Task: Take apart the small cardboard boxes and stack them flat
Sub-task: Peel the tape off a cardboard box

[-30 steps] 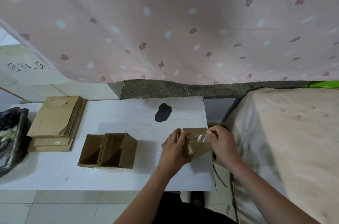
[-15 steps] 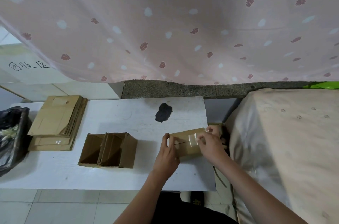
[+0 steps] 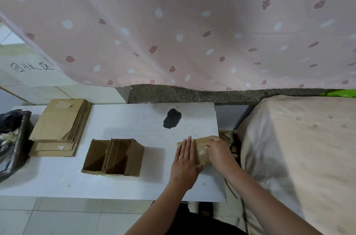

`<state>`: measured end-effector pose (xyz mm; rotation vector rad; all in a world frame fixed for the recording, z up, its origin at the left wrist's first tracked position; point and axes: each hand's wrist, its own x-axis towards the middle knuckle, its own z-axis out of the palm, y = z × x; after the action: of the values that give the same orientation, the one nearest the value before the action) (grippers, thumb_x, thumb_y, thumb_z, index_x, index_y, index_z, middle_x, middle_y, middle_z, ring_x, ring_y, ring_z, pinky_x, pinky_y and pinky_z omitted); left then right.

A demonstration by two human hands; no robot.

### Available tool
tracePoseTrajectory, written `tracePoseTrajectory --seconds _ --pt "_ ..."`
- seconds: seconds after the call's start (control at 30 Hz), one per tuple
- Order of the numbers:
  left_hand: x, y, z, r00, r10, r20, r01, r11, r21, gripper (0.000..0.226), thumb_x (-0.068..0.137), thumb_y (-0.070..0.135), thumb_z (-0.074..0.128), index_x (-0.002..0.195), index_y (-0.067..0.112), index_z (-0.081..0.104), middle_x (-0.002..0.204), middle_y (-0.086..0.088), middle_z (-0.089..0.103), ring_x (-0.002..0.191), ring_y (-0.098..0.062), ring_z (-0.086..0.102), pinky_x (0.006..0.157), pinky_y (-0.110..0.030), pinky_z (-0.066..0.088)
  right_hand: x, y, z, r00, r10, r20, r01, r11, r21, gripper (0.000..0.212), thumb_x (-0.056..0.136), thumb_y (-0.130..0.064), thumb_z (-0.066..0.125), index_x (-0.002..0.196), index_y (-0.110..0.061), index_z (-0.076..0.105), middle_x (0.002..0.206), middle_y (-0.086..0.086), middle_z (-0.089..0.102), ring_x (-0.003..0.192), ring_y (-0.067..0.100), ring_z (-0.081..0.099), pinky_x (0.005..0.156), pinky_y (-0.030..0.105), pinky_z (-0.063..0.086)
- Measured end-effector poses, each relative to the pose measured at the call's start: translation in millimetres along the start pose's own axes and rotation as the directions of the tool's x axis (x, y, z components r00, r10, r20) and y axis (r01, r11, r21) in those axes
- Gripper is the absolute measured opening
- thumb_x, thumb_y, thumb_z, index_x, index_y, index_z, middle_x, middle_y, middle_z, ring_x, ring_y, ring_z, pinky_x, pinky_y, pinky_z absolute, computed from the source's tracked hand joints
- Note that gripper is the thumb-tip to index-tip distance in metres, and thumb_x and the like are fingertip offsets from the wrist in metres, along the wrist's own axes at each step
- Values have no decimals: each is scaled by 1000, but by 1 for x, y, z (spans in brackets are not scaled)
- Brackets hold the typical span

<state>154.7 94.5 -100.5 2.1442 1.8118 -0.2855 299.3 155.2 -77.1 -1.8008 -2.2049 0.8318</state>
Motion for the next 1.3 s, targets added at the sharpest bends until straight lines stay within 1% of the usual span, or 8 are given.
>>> tracePoseTrajectory --seconds 0.1,0.2,0.37,0.5,0.63,1.0,1.2,1.3 --pt "1 0 2 1000 -2 10 1 1000 21 83 97 61 -2 151 4 -27 157 -10 -37 145 -25 -35 123 -41 -14 -1 1 0 994 12 -110 -5 998 65 6 90 0 62 87 -5 63 106 1 50 94 20 53 77 27 44" --pt "1 1 1 1000 -2 18 2 999 37 83 95 61 -4 151 4 -28 157 -10 -38 145 -24 -36 123 -41 -16 0 0 -3 999 30 -11 -28 995 99 17 96 -7 57 86 -8 71 89 0 54 82 21 59 68 19 43" --pt "0 0 0 1000 -2 28 1 1000 19 84 93 62 -6 150 4 -28 157 -10 -38 145 -24 -36 122 -42 -17 -6 3 -7 995 79 61 -94 948 303 50 93 7 53 129 -25 66 86 -5 63 74 15 65 74 20 57" --pt "0 1 1 999 -11 31 11 1000 -3 83 97 62 0 150 6 -28 156 -8 -39 143 -22 -38 121 -41 -15 -5 -2 -1 987 63 147 -94 972 217 36 92 7 54 118 -10 71 120 6 65 99 17 65 87 23 54" --pt "-1 0 0 999 -10 39 10 1000 -4 81 96 61 0 147 7 -31 156 -9 -39 142 -23 -40 120 -41 -18 -2 -7 -1 990 -15 143 2 996 88 28 98 -5 52 120 -9 69 129 2 52 111 17 58 99 25 48" --pt "-1 0 -2 999 -13 38 12 1000 24 79 102 59 6 149 5 -30 156 -11 -38 143 -25 -38 122 -42 -18 13 -7 -19 974 -54 218 56 998 -3 5 92 -18 62 87 -18 61 92 -3 56 89 13 51 76 26 45" --pt "-1 -4 2 999 1 38 -2 1000 25 81 97 60 -1 150 5 -28 157 -10 -38 144 -25 -36 123 -42 -16 7 6 -26 983 -4 183 -29 984 177 13 84 -13 66 75 -19 57 76 -4 63 72 11 60 66 30 51" --pt "-1 -6 5 1000 9 12 -9 1000 2 82 98 61 2 151 5 -26 158 -10 -35 145 -24 -35 122 -43 -17 6 16 -37 991 9 136 -36 979 199 18 88 -8 62 87 -25 57 77 -7 61 71 8 59 66 31 52"
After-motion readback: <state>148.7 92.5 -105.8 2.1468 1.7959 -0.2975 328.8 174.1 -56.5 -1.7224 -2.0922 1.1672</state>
